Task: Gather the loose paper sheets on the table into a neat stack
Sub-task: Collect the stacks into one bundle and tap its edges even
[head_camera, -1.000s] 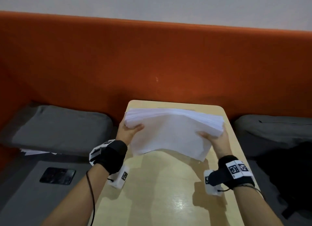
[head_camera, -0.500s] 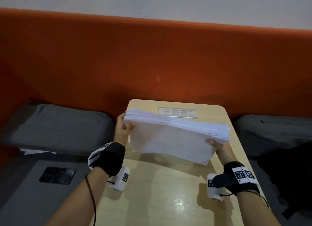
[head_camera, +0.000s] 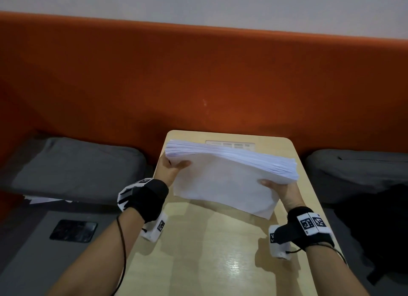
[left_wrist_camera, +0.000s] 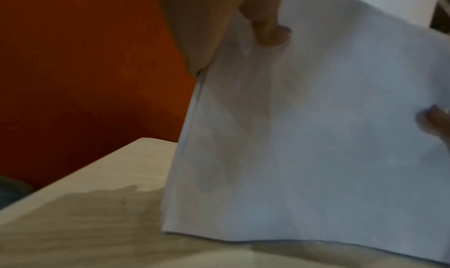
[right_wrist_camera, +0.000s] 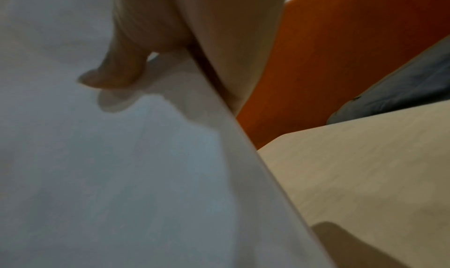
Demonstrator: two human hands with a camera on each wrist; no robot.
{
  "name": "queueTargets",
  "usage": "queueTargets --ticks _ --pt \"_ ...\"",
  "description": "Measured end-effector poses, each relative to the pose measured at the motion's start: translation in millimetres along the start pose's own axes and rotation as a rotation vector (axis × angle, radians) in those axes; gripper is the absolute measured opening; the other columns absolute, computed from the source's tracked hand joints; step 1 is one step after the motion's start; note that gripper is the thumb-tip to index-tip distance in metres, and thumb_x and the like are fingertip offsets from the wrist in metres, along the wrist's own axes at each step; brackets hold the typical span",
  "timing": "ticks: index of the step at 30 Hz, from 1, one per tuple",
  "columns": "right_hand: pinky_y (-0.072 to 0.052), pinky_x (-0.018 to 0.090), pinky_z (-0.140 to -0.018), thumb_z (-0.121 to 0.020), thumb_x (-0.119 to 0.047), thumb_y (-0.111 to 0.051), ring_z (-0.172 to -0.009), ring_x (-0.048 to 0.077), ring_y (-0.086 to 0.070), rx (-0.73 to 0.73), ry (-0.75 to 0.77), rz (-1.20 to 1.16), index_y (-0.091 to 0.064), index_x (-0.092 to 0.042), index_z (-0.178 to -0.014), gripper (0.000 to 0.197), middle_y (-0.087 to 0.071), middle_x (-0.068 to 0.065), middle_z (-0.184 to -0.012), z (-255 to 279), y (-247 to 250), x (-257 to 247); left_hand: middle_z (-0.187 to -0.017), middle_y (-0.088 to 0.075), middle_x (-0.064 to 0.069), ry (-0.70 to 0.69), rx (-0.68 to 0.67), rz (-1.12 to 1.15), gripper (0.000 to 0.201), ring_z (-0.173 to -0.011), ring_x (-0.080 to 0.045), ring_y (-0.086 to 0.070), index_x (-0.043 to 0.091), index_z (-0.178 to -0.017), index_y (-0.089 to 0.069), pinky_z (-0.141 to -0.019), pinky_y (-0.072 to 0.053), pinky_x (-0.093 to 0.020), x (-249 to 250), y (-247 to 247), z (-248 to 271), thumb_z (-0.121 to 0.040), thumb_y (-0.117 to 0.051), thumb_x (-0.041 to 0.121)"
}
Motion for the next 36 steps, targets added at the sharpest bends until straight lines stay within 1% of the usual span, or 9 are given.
queueTargets --ticks 4,8,13,15,18,22,25,30,36 --pt "-0.053 0.02 -0.063 -0.071 0.006 -0.074 -0.071 0.0 -0.065 0.073 0.062 -0.037 -0.062 -0.025 -0.088 0.037 -0.069 -0.009 -0.083 1.3 -6.3 -12.9 -0.101 -0.063 -0.009 -0.125 0.087 -0.014 0.037 -0.078 0.012 -0.06 0.0 -0.111 -0.057 -0.071 -0.049 -0.009 9.5 -7.8 -5.4 -0.076 -0.07 -0.004" --pt "-0.053 0.016 -0.061 -0.077 0.004 -0.069 -0.067 -0.006 -0.064 0.133 0.171 -0.05 -0.06 -0.026 -0.088 0.033 -0.065 -0.007 -0.09 -6.4 -7.1 -37.1 -0.1 -0.064 0.001 -0.215 0.092 0.112 0.043 -0.084 0.004 -0.064 -0.003 -0.115 -0.055 -0.078 -0.053 -0.018 37.2 -10.7 -14.3 -0.075 -0.071 0.001" --pt "-0.051 0.013 -0.066 -0.074 -0.001 -0.074 -0.076 -0.009 -0.063 0.111 0.21 0.009 -0.059 -0.021 -0.097 0.034 -0.063 -0.008 -0.095 -8.3 -2.0 -30.4 -0.096 -0.059 0.008 -0.226 0.054 0.105 0.038 -0.084 0.005 -0.061 0.016 -0.103 -0.051 -0.077 -0.05 -0.015 37.7 -6.9 -9.8 -0.073 -0.073 0.008" --pt "-0.047 0.01 -0.073 -0.063 -0.022 -0.083 -0.088 -0.007 -0.06 0.089 0.197 0.057 -0.053 -0.016 -0.113 0.059 -0.061 -0.009 -0.103 -4.8 4.2 -14.4 -0.096 -0.054 0.007 -0.181 0.017 0.058 0.05 -0.09 -0.004 -0.057 0.016 -0.107 -0.044 -0.075 -0.046 -0.012 21.0 -5.0 -2.8 -0.072 -0.076 0.005" --pt "-0.045 0.005 -0.074 -0.047 -0.044 -0.076 -0.094 -0.002 -0.056 0.087 0.173 0.062 -0.047 -0.015 -0.124 0.087 -0.057 -0.009 -0.106 -2.3 7.6 -7.9 -0.096 -0.053 0.007 -0.167 -0.038 0.146 0.082 -0.084 0.005 -0.058 0.017 -0.111 -0.043 -0.074 -0.046 -0.007 12.1 -3.5 4.4 -0.045 -0.088 0.038" --pt "-0.049 0.013 -0.076 -0.047 -0.042 -0.077 -0.092 0.005 -0.062 0.095 0.159 -0.006 -0.054 -0.009 -0.118 0.082 -0.063 -0.001 -0.104 -4.9 5.2 -12.7 -0.096 -0.057 0.003 -0.148 -0.083 0.211 0.094 -0.079 0.01 -0.06 0.021 -0.102 -0.049 -0.073 -0.048 -0.008 18.7 -3.5 -0.7 -0.027 -0.083 0.067" --pt "-0.049 0.011 -0.073 -0.049 -0.038 -0.078 -0.084 -0.002 -0.063 0.092 0.154 0.004 -0.057 -0.009 -0.112 0.072 -0.064 -0.003 -0.098 -6.3 6.1 -17.2 -0.099 -0.057 0.004 -0.149 -0.116 0.163 0.092 -0.08 0.012 -0.06 0.017 -0.107 -0.047 -0.072 -0.047 -0.007 26.2 -2.1 -2.7 -0.031 -0.086 0.053" --pt "-0.051 0.011 -0.064 -0.063 -0.002 -0.082 -0.074 -0.003 -0.066 0.124 0.116 -0.024 -0.063 -0.019 -0.093 0.04 -0.067 -0.002 -0.094 -11.3 2.8 -17.6 -0.081 -0.058 0.002 -0.118 -0.063 0.061 0.039 -0.062 0.011 -0.057 0.019 -0.081 -0.05 -0.063 -0.047 -0.012 30.6 -7.9 -7.8 -0.065 -0.077 -0.006" --pt "-0.05 0.012 -0.061 -0.064 -0.005 -0.081 -0.069 -0.004 -0.064 0.195 0.204 -0.038 -0.061 -0.015 -0.089 0.034 -0.065 -0.002 -0.088 -12.9 4.6 -38.0 -0.069 -0.054 0.004 -0.211 0.035 0.094 0.041 -0.056 0.008 -0.051 0.017 -0.071 -0.043 -0.057 -0.042 -0.009 44.8 -12.1 -8.6 -0.069 -0.072 -0.011"
Point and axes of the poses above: each hand's wrist, its own z-axis away from the middle knuckle, its own y-axis out of the back of the hand, x = y × z, the point moved 1 cm from there along -z, towards the middle knuckle
